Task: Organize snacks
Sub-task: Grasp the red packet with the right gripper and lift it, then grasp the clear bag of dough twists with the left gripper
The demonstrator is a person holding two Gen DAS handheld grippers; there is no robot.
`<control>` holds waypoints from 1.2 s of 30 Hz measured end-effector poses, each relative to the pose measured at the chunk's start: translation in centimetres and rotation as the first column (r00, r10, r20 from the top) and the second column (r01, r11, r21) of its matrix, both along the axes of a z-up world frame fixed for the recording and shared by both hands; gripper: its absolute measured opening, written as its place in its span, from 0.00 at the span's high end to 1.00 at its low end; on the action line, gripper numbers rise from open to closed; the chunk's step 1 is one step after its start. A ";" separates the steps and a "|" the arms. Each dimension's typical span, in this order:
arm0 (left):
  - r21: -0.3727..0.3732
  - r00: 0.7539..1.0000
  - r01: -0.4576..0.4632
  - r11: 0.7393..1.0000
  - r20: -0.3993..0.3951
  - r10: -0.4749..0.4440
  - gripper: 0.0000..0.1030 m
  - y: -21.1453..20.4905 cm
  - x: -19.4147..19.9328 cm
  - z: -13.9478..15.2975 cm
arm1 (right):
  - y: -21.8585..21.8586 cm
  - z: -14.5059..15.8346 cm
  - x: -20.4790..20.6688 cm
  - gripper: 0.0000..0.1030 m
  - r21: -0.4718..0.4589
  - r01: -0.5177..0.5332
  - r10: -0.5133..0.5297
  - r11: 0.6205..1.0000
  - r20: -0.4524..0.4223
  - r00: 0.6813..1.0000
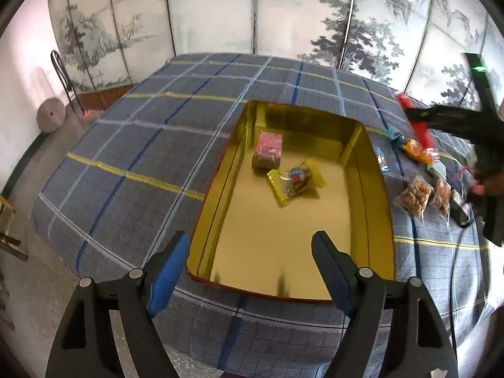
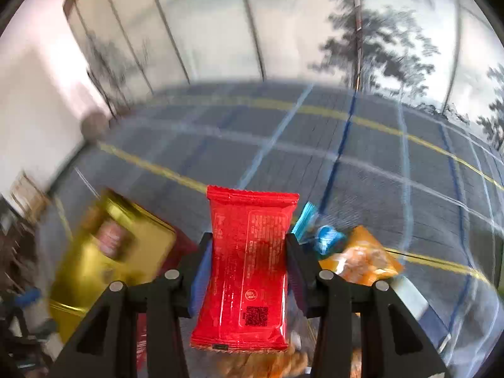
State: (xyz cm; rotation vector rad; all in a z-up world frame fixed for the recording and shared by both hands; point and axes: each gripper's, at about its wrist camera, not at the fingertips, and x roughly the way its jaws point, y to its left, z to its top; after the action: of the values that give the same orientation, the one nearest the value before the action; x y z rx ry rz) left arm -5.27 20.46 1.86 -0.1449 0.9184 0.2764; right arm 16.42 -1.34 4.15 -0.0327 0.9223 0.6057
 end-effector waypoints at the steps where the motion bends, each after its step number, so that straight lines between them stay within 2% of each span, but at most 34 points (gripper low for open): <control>1: 0.012 1.000 0.013 1.000 0.012 -0.013 0.26 -0.4 0.0 0.4 | -1.2 1.0 -1.1 0.57 0.025 0.016 -0.016 1.000 0.020 1.000; 5: 0.025 0.994 0.104 0.994 0.030 -0.105 0.26 -2.4 0.2 1.4 | -7.6 3.4 -4.7 0.57 0.089 0.099 -0.104 0.991 0.061 0.993; 7: 0.031 0.986 0.161 0.986 0.037 -0.162 0.26 -3.7 0.6 2.0 | -11.5 3.2 -6.7 0.57 0.100 0.158 -0.164 0.982 0.054 0.985; 9: 0.032 0.968 0.247 0.968 0.037 -0.248 0.26 -5.6 1.3 2.6 | -14.8 2.3 -8.1 0.57 0.081 0.217 -0.221 0.973 0.050 0.974; 12: 0.035 0.920 0.390 0.920 0.033 -0.391 0.19 -8.9 2.9 3.3 | -18.8 0.0 -9.5 0.57 0.049 0.288 -0.289 0.956 0.026 0.957; 14: 0.003 0.867 0.498 0.867 0.018 -0.498 0.17 -11.0 4.5 3.2 | -21.2 -1.8 -10.5 0.57 0.031 0.331 -0.331 0.943 0.011 0.943; 15: -0.014 0.830 0.557 0.830 0.003 -0.557 0.17 -12.2 5.6 3.0 | -22.3 -2.5 -10.7 0.57 0.027 0.347 -0.347 0.938 0.001 0.938; 16: -0.010 0.811 0.585 0.811 -0.016 -0.585 0.17 -13.2 6.6 2.7 | -23.4 -3.2 -11.2 0.57 0.031 0.366 -0.365 0.930 -0.009 0.931; 19: 0.002 0.779 0.624 0.781 -0.072 -0.622 0.17 -15.3 9.6 1.7 | -25.1 -4.5 -11.6 0.57 0.054 0.387 -0.386 0.920 -0.025 0.922; 21: -0.047 0.745 0.658 0.752 -0.107 -0.659 0.17 -16.2 11.8 0.8 | -25.9 -5.0 -11.7 0.57 0.055 0.401 -0.401 0.914 -0.015 0.916; 25: -0.096 0.706 0.682 0.725 -0.168 -0.687 0.18 -17.5 15.4 -1.1 | -26.7 -6.1 -11.6 0.57 0.095 0.409 -0.408 0.907 -0.029 0.912; 26: -0.097 0.700 0.687 0.721 -0.181 -0.691 0.21 -17.8 15.9 -1.5 | -26.7 -6.3 -11.8 0.57 0.100 0.409 -0.408 0.907 -0.031 0.912; 28: -0.094 0.674 0.706 0.702 -0.215 -0.707 0.37 -18.2 16.7 -2.5 | -26.8 -6.7 -11.7 0.57 0.104 0.407 -0.406 0.907 -0.037 0.913; 30: -0.091 0.651 0.715 0.693 -0.275 -0.708 0.45 -18.9 17.9 -3.8 | -26.8 -7.1 -11.6 0.57 0.106 0.406 -0.404 0.908 -0.044 0.914; 31: -0.083 0.647 0.716 0.693 -0.294 -0.703 0.47 -18.9 18.2 -4.1 | -26.9 -7.4 -11.6 0.57 0.111 0.406 -0.403 0.907 -0.048 0.914; 36: -0.100 0.618 0.734 0.672 -0.311 -0.722 0.47 -19.3 19.1 -4.9 | -27.0 -7.9 -11.5 0.57 0.130 0.403 -0.399 0.906 -0.061 0.915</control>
State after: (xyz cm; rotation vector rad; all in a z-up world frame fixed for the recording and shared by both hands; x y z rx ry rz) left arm 13.83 1.11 -2.99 0.3332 1.2288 -0.4737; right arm 4.92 -28.37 -3.73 0.2902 0.8838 0.2850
